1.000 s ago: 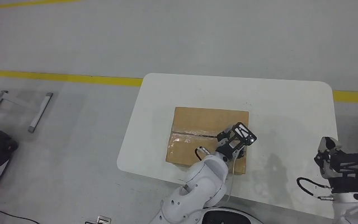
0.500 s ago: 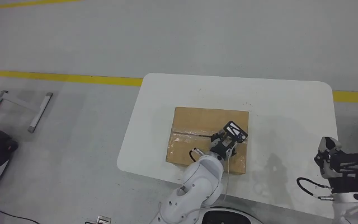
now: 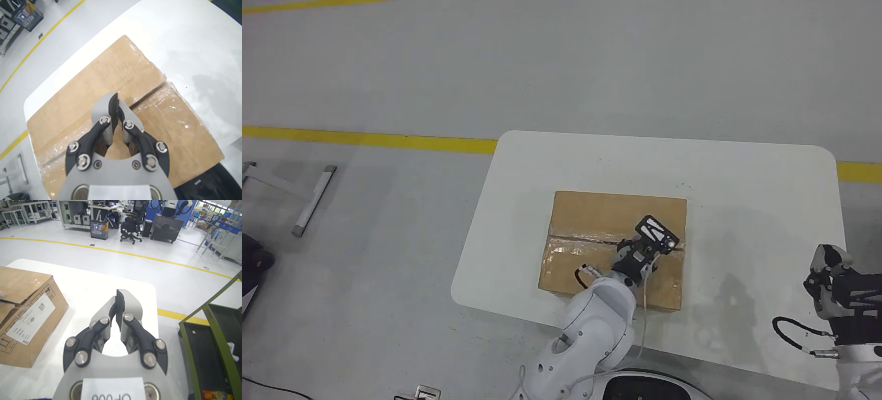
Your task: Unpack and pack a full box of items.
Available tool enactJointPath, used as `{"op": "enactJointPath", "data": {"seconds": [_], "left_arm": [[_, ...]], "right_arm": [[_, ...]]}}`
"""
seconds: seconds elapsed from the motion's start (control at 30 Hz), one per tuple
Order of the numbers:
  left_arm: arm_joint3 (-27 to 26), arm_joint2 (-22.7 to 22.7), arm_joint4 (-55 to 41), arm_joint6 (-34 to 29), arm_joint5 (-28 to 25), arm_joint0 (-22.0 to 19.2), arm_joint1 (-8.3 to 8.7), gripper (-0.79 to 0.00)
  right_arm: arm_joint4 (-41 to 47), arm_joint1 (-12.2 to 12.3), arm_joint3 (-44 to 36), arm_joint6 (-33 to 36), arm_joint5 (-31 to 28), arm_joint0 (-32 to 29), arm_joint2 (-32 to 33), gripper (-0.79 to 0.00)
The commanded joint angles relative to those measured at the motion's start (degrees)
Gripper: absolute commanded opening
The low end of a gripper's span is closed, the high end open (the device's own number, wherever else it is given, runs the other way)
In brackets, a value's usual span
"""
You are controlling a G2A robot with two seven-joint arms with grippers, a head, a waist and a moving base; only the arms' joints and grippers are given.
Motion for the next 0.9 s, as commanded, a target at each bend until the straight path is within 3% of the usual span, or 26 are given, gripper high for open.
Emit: {"op": "enactJointPath", "data": {"seconds": [0.0,0.2,0.47,0.63,0.87], "left_arm": [[-0.9,-1.0,0.0,0.2,0.0,0.4,0.11,-0.785],[-6.1,-6.7,2.2,1.0,0.3,2.5,1.04,-0.785],[-13.9,-20.1,6.6,-0.7,-1.8,6.0,2.92,-0.785],[-15.8,-26.9,8.6,-0.8,-4.2,7.1,3.81,-0.785],[-16.2,-33.1,12.3,-1.8,-5.5,7.6,4.63,-0.785]], "right_arm": [[0.0,0.0,0.0,0.0,0.0,0.0,0.0,-0.785],[0.0,0.0,0.0,0.0,0.0,0.0,0.0,-0.785],[0.0,0.0,0.0,0.0,0.0,0.0,0.0,-0.785],[0.0,0.0,0.0,0.0,0.0,0.0,0.0,-0.785],[0.0,0.0,0.0,0.0,0.0,0.0,0.0,-0.785]]}}
